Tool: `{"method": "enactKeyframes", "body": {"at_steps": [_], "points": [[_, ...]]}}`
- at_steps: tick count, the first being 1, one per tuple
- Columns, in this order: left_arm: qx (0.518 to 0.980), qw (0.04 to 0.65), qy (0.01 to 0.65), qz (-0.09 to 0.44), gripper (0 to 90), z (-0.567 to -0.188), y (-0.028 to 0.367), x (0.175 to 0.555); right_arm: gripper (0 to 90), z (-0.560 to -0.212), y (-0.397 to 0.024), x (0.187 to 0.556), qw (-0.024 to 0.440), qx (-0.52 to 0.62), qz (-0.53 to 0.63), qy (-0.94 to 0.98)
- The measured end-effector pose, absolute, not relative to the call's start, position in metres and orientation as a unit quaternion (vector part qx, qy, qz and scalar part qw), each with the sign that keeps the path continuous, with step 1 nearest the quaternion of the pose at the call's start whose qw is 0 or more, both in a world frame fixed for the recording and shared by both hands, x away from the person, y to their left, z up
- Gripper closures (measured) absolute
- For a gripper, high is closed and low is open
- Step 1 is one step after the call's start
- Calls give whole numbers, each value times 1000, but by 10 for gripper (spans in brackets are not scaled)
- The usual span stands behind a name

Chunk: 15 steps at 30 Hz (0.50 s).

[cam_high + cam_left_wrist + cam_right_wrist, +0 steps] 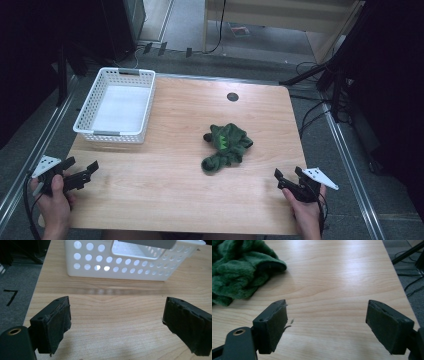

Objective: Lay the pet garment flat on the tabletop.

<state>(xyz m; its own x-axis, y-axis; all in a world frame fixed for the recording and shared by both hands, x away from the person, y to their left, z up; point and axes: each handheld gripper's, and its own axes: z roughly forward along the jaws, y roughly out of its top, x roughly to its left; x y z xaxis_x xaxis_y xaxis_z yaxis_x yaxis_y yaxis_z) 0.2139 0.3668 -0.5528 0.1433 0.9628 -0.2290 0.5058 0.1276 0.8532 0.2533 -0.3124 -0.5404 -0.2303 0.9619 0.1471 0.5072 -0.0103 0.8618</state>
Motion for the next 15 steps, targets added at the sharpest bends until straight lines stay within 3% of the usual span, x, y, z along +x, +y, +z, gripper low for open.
{"method": "enactKeyframes", "body": {"at_steps": [9, 15], "points": [[607, 449, 604, 257, 82, -553, 367, 214, 174, -507, -275, 262, 282, 525, 429, 679], [609, 449, 601, 259, 82, -553, 366, 214, 181, -477, -246, 275, 270, 501, 453, 687]]}}
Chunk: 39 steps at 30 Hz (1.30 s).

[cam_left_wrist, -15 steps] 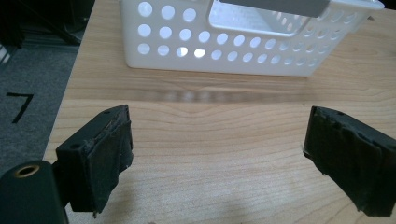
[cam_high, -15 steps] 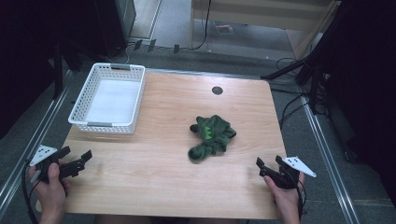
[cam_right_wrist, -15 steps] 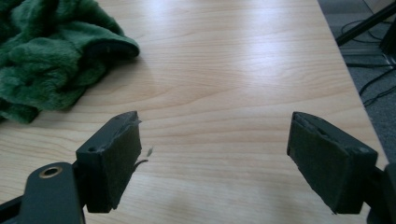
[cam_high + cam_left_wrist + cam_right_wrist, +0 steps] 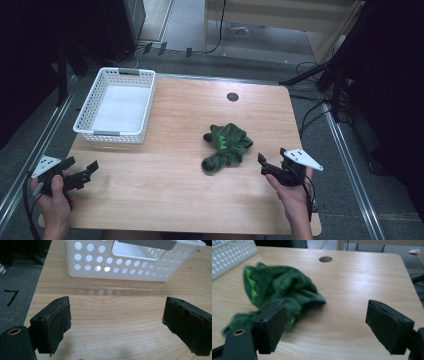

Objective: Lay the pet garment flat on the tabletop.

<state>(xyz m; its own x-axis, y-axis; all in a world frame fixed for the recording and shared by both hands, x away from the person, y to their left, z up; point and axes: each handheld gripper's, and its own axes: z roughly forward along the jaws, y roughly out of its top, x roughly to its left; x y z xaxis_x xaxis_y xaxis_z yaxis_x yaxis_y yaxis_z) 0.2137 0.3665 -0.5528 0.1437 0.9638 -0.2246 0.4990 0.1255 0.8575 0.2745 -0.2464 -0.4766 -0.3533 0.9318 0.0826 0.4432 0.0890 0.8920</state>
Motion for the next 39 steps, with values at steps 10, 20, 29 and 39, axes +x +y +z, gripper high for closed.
{"method": "enactKeyframes", "body": {"at_steps": [10, 20, 29, 39], "points": [[607, 448, 602, 263, 82, -553, 366, 213, 199, -456, -178, 310, 244, 443, 462, 729], [636, 436, 563, 297, 82, -533, 332, 213, 129, -523, -138, 339, 229, 442, 373, 783], [662, 465, 513, 288, 82, -504, 279, 236, 493, -534, -136, 344, 238, 452, 347, 786], [709, 502, 446, 215, 82, -504, 213, 251, 805, -536, -144, 334, 231, 447, 402, 765]]}}
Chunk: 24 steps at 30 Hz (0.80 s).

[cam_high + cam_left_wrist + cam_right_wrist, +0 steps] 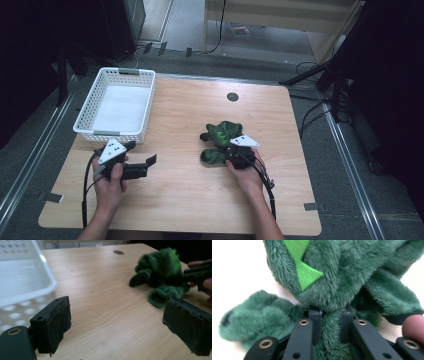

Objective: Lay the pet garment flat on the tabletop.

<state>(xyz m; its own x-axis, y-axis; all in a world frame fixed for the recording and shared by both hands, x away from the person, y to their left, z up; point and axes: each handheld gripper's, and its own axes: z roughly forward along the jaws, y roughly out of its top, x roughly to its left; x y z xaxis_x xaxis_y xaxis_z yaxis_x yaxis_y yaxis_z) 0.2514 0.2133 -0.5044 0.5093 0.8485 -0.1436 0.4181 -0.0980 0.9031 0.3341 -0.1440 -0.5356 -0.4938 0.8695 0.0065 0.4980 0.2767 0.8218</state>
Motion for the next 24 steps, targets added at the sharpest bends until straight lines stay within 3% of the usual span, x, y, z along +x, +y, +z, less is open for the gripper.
{"method": "enactKeyframes", "body": {"at_steps": [8, 16, 19, 20, 21, 24], "points": [[724, 508, 424, 194, 83, -508, 200, 246, 809, -507, -136, 306, 228, 418, 453, 754], [725, 516, 418, 182, 83, -507, 195, 244, 806, -486, -111, 262, 173, 389, 502, 753], [729, 512, 420, 173, 82, -509, 194, 245, 735, -494, -101, 252, 137, 399, 493, 761], [730, 511, 421, 169, 83, -510, 194, 246, 661, -500, -99, 251, 111, 396, 484, 772], [733, 509, 421, 164, 82, -512, 194, 247, 439, -513, -95, 248, 57, 369, 465, 803], [737, 505, 423, 153, 82, -516, 192, 249, 367, -514, -99, 244, 54, 354, 462, 811]]}}
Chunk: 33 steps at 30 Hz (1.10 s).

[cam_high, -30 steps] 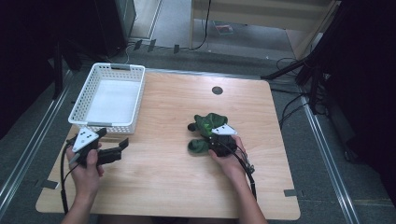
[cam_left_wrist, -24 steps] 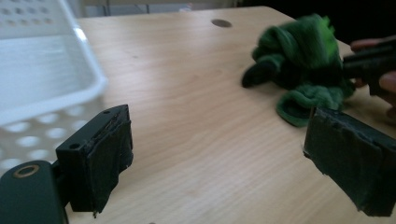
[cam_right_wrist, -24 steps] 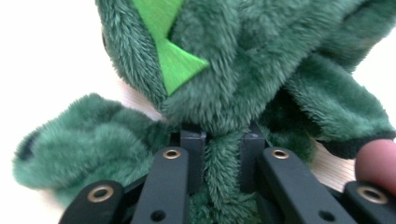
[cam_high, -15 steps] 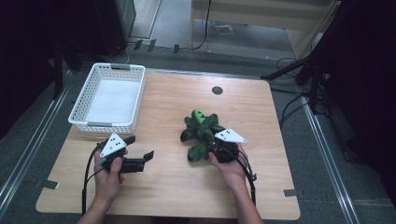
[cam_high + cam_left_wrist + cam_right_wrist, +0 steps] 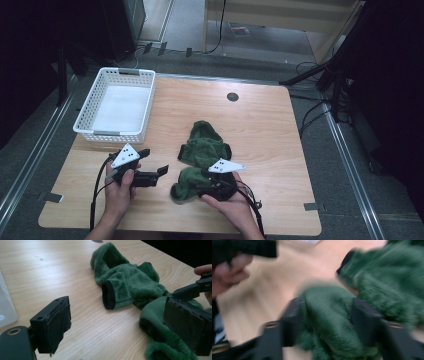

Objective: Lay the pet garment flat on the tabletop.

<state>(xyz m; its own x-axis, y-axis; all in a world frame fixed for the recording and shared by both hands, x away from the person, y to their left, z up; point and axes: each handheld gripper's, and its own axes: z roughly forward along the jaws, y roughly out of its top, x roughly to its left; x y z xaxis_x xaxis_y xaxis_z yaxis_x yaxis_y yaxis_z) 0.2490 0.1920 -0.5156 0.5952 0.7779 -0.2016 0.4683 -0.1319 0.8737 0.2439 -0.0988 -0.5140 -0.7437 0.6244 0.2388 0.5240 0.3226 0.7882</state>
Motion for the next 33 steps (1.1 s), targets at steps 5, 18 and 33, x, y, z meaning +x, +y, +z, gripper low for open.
{"method": "enactKeyframes", "body": {"at_steps": [5, 18, 33], "points": [[735, 507, 429, 135, 83, -518, 188, 252, 336, -494, -120, 249, 76, 365, 506, 778], [720, 462, 511, 87, 192, -533, 143, 306, 527, -523, -151, 324, 133, 488, 416, 756], [760, 443, 475, 8, 883, -541, 146, 307, 839, -523, -159, 299, 89, 464, 434, 767]]}}
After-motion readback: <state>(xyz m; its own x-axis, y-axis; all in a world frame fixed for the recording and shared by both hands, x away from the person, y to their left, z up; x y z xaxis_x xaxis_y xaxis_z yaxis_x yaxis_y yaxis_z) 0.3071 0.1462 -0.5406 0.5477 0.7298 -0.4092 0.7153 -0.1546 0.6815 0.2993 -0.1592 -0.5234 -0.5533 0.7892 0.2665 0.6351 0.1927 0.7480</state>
